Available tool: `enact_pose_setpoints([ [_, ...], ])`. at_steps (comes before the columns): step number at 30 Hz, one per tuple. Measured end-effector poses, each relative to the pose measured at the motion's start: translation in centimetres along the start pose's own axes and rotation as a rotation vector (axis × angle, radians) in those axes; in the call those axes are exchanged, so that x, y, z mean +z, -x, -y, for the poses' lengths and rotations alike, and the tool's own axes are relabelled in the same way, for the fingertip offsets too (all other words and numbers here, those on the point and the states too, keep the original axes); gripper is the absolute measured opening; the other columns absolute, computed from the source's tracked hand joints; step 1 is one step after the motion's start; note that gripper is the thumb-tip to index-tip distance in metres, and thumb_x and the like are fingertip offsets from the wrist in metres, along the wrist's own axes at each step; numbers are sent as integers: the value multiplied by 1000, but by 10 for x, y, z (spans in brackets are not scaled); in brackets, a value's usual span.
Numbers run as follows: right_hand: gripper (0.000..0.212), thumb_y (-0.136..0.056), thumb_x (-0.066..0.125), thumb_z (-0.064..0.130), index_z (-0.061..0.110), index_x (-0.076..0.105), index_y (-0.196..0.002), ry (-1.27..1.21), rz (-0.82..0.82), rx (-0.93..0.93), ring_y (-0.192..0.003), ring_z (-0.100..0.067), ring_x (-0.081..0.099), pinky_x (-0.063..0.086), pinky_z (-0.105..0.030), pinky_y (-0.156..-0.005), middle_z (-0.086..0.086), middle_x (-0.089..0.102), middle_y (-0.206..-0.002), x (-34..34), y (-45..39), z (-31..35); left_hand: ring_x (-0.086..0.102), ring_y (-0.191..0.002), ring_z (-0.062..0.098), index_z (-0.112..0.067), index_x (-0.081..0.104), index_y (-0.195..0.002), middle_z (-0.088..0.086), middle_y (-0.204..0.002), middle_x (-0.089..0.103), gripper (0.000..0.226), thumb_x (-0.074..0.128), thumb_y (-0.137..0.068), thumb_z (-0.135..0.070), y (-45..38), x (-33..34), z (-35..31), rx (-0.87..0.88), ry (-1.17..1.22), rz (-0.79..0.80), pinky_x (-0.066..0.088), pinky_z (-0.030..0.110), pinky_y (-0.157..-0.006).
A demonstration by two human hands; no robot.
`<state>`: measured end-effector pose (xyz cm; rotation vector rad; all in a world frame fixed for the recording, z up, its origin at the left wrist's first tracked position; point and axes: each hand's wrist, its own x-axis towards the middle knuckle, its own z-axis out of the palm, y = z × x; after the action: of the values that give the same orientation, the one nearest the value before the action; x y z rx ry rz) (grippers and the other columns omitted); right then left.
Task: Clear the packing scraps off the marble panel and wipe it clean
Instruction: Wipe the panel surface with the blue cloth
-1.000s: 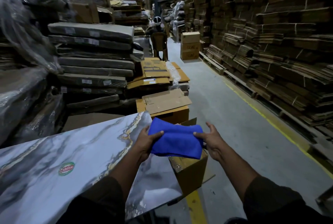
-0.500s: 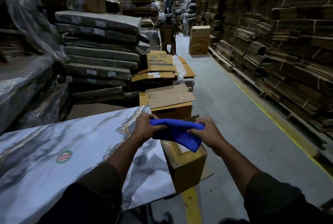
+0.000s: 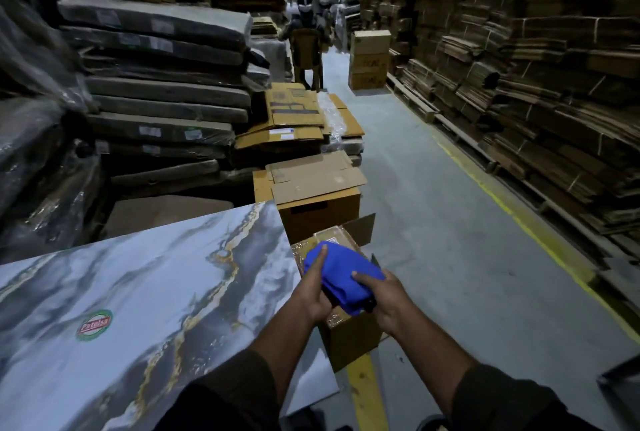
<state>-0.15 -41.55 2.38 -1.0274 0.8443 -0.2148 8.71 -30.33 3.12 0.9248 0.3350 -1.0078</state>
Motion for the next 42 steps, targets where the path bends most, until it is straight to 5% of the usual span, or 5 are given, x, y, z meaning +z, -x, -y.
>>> enact_pose_setpoints([
  [4, 43, -77, 87, 21, 21, 54, -104, 460, -148, -74, -96, -29, 68, 63, -43, -73, -13, 63, -119, -11, -10, -13, 68, -107, 41, -3, 52, -138, 22, -128, 66, 53, 73, -90, -7, -43, -8, -11, 128, -221, -243, 62, 49, -73],
  [11, 88, -78, 68, 65, 40, 33, -155, 972, 66, -464, -150, -13, 22, 31, -45, -121, 10, 24, -164, -1, -24, -16, 66, -112, 41, -5, 52, -136, 20, -128, 65, 42, 64, -95, -6, -86, -11, -5, 49, -377, -214, 56, 58, -95],
  [25, 47, -84, 57, 14, 33, 65, -125, 947, 65, -100, -92, -23, 68, 59, -44, -82, 2, 71, -108, -17, -186, 3, 61, -122, 19, -19, 59, -133, 12, -132, 68, 42, 50, -104, -48, -187, 11, -28, -122, -435, -85, 46, 49, -111],
  [38, 70, -101, 52, 45, 27, 20, -161, 1431, 198, -256, -155, -26, 15, 24, -41, -121, -4, 16, -169, 10, -366, -22, 64, -68, 4, -15, 66, -100, -1, -82, 66, 27, 47, -107, -32, -315, 1, -29, 48, -511, -336, 48, 16, -55],
  [42, 75, -100, 49, 49, 25, 14, -162, 1765, 370, -185, -155, -30, 10, 20, -48, -123, -6, 7, -170, -2, -385, -61, 66, -84, 25, -7, 64, -98, 14, -93, 68, 28, 44, -108, -24, -325, -19, -11, 13, -587, -393, 57, 34, -77],
])
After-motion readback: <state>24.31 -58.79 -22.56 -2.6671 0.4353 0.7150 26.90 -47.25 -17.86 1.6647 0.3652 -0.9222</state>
